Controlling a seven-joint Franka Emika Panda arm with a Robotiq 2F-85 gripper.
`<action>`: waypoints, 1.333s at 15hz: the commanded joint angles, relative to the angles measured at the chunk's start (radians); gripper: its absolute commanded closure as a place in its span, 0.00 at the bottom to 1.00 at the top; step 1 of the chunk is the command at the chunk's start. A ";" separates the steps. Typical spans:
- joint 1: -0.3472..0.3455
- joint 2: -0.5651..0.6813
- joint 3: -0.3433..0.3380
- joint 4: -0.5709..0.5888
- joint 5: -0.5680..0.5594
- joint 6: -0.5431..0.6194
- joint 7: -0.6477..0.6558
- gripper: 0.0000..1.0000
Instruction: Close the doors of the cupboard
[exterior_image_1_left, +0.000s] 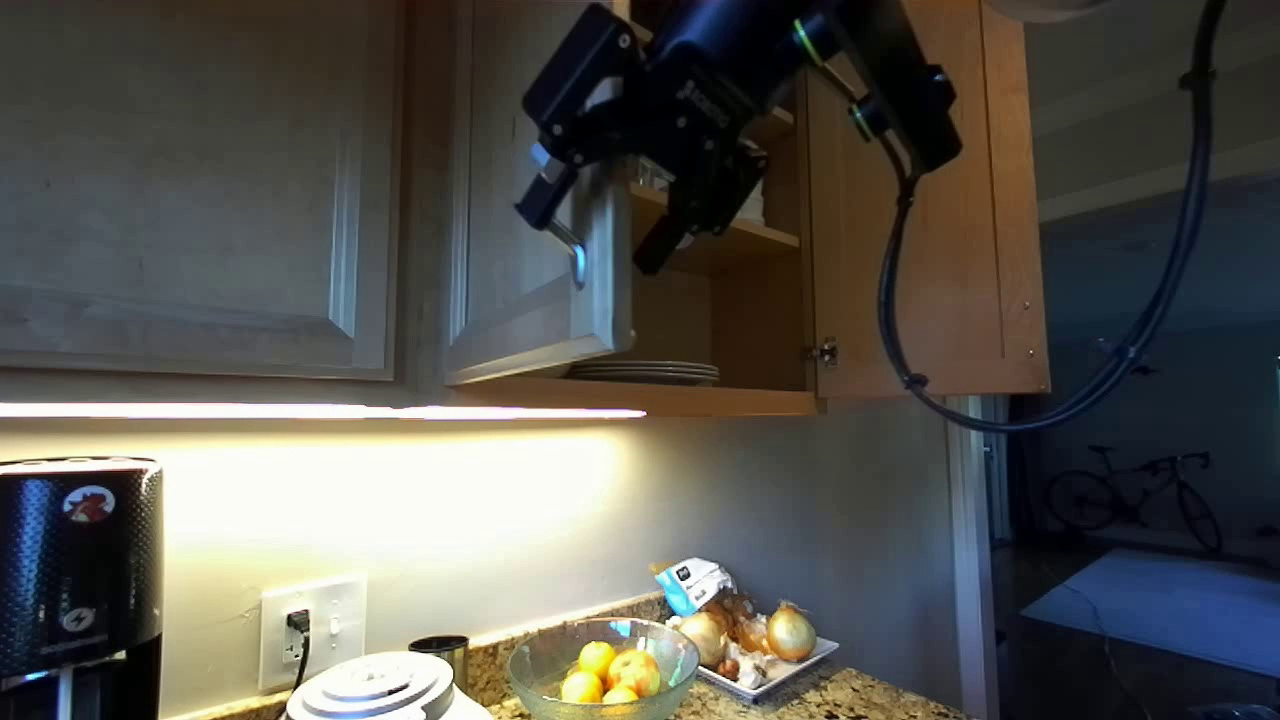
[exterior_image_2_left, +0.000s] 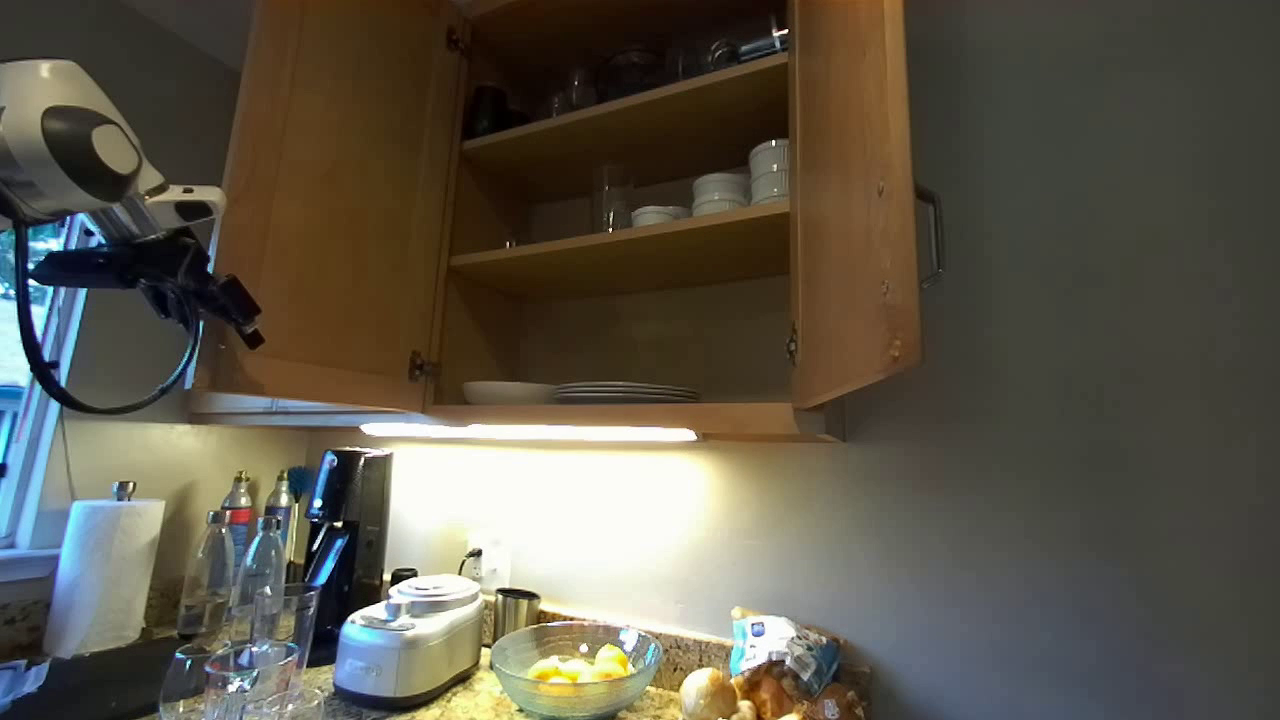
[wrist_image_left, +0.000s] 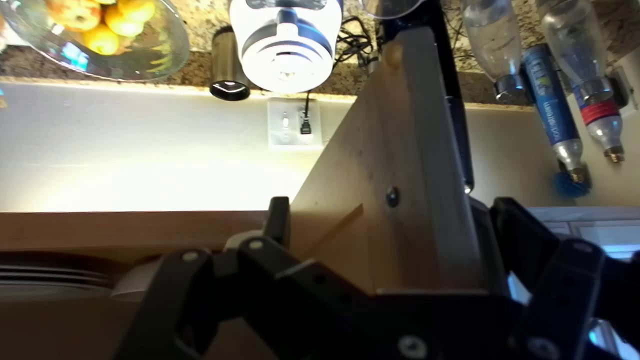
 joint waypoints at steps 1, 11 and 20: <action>-0.020 -0.109 -0.091 -0.063 -0.003 -0.083 0.055 0.00; -0.120 -0.185 -0.234 -0.127 -0.003 -0.157 0.172 0.00; -0.157 -0.175 -0.243 -0.118 -0.054 -0.303 0.213 0.00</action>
